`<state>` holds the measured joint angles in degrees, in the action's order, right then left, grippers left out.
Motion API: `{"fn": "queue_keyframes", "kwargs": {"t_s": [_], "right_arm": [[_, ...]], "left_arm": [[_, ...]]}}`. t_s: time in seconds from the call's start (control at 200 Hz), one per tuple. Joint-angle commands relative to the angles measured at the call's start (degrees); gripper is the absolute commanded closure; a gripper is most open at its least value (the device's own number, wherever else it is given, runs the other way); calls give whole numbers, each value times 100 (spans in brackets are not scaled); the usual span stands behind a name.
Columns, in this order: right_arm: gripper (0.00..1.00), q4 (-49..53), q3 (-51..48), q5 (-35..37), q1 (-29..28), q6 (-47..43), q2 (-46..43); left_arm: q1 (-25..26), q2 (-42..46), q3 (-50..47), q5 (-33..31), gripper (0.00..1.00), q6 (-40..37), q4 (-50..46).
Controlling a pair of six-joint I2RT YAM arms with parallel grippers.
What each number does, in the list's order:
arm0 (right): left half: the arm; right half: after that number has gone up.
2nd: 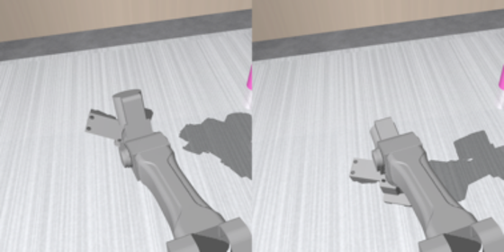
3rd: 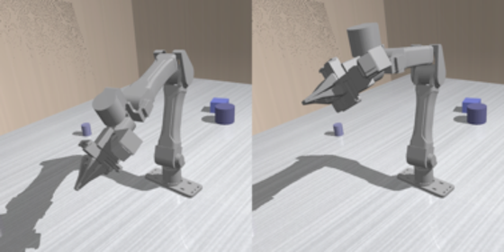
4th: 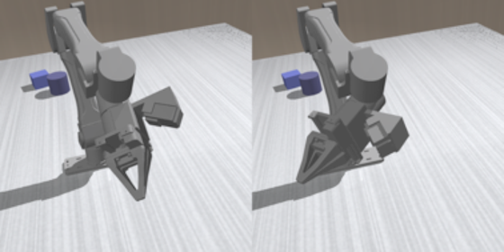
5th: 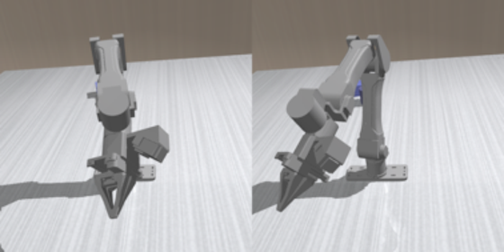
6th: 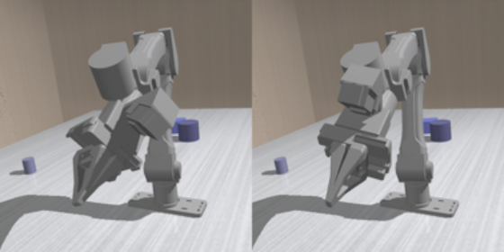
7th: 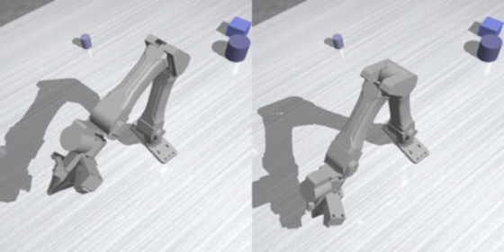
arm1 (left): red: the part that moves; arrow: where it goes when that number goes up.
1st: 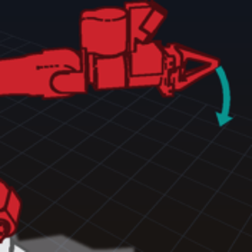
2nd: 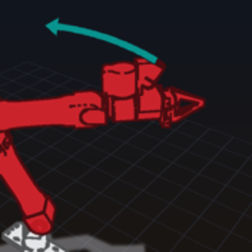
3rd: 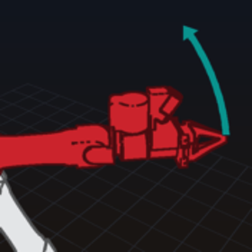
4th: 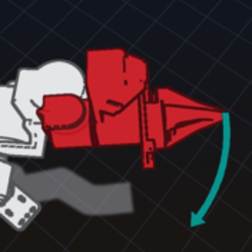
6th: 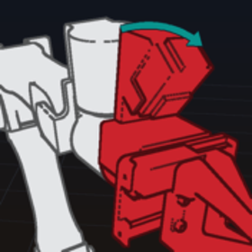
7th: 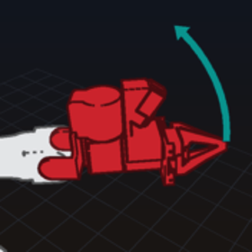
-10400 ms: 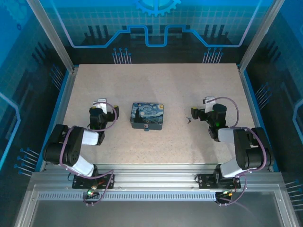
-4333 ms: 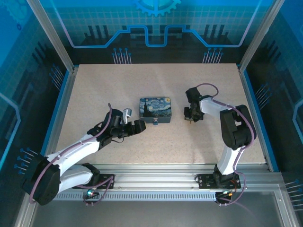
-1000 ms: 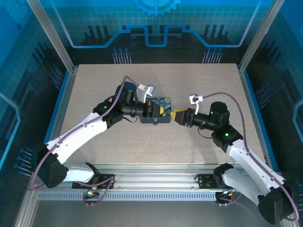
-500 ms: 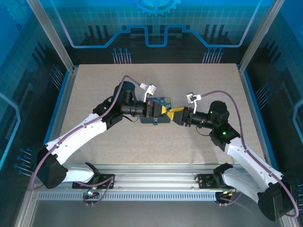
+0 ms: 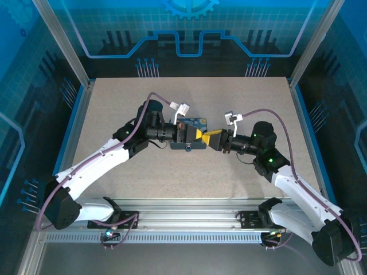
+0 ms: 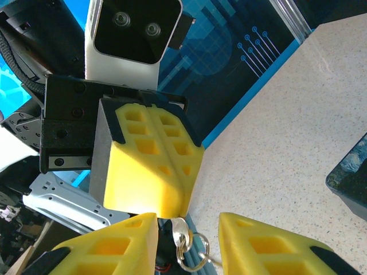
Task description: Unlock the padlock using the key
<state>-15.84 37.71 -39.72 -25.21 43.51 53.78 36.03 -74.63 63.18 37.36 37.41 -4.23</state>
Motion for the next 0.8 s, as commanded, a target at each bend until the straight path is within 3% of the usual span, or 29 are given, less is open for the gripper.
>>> {"fn": "queue_keyframes", "kwargs": {"t_s": [0.0, 0.345, 0.465, 0.59, 0.72, 0.796], "right_arm": [[70, -192, 192, -127, -95, -48, 19], [87, -118, 201, -210, -168, -132, 54], [100, -119, 193, -211, -168, -167, 10], [100, -16, 197, -147, -168, -265, -69], [100, 210, 179, -58, -159, -366, -172], [100, 252, 149, 4, -150, -402, -252]], "left_arm": [[-28, 169, -51, 175, 100, 65, 175], [-27, 203, -135, 135, 100, 177, 378], [-35, 220, -161, 122, 100, 205, 432], [-37, 260, -190, 55, 100, 216, 454], [-70, 389, -253, -126, 70, 232, 444], [-110, 478, -306, -215, 64, 238, 442]]}}
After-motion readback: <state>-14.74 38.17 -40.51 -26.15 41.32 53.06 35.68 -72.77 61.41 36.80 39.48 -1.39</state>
